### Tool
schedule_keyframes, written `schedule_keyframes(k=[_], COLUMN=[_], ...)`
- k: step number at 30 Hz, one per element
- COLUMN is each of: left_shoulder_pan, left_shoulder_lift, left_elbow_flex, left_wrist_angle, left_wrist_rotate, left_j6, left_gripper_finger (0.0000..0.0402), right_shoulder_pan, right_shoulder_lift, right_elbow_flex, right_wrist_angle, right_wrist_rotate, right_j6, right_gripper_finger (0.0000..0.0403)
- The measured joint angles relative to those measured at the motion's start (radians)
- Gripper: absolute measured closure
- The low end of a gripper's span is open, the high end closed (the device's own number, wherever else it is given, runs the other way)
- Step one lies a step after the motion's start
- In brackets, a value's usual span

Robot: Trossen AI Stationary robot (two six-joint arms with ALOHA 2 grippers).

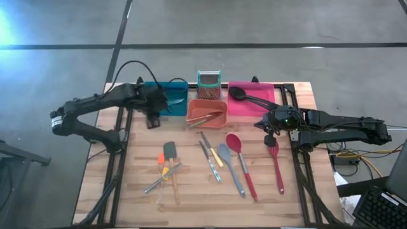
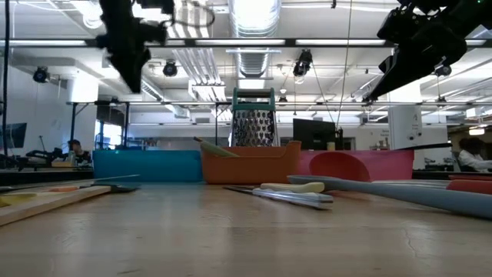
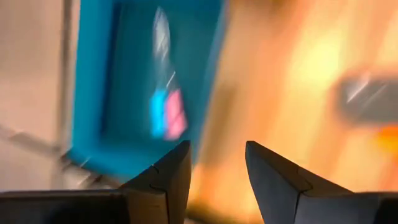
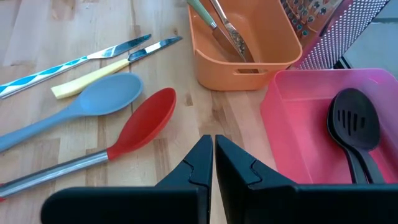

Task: Pick & Place Kitchen Items
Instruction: Put the red slotted ladle scoop into the pink bin

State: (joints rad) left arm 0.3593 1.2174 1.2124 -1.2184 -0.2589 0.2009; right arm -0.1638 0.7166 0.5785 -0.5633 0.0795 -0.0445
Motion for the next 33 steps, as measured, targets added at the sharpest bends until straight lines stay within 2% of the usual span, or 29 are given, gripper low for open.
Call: schedule_keyframes(k=[4,7,9,12,14,17,20,24,27,30,33], left_shoulder_pan=[-0.076,-0.119,-0.148,-0.191,-0.222,-0.273,-0.328,-0.393,-0.432,-0.459,-0.478], left_shoulder_lift=[-0.008,-0.02,-0.032,-0.063,-0.089,-0.13,-0.172,-0.217,-0.253,-0.298,-0.352], left_elbow_flex=[0.028,0.031,0.028,0.028,0.028,0.027,0.026,0.023,-0.007,-0.092,-0.205], left_wrist_angle=[0.187,0.347,0.43,0.497,0.521,0.537,0.551,0.557,0.596,0.707,0.818], left_wrist_rotate=[0.118,0.171,0.175,0.171,0.157,0.104,0.008,-0.122,-0.186,-0.197,-0.195], left_j6=[-0.18,-0.236,-0.259,-0.297,-0.322,-0.353,-0.361,-0.363,-0.379,-0.381,-0.396], left_gripper_finger=[0.0245,0.0245,0.0245,0.0246,0.0248,0.0254,0.0261,0.027,0.0273,0.0273,0.0274], right_shoulder_pan=[0.0,0.0,0.0,0.0,0.0,0.0,0.0,0.0,0.0,0.0,-0.001], right_shoulder_lift=[0.0,0.0,0.0,0.001,0.001,0.001,0.001,-0.001,-0.001,-0.001,-0.003], right_elbow_flex=[0.0,0.0,0.0,0.0,0.0,0.0,0.0,0.0,0.0,0.0,0.0], right_wrist_angle=[0.0,0.002,0.003,0.039,0.091,0.202,0.34,0.532,0.606,0.612,0.619], right_wrist_rotate=[0.0,0.001,0.001,-0.002,-0.006,-0.008,-0.002,-0.001,-0.009,-0.014,-0.119], right_j6=[-0.002,-0.123,-0.21,-0.225,-0.157,0.072,0.286,0.334,0.39,0.521,0.548], right_gripper_finger=[0.039,0.039,0.039,0.039,0.039,0.039,0.039,0.039,0.039,0.039,0.039])
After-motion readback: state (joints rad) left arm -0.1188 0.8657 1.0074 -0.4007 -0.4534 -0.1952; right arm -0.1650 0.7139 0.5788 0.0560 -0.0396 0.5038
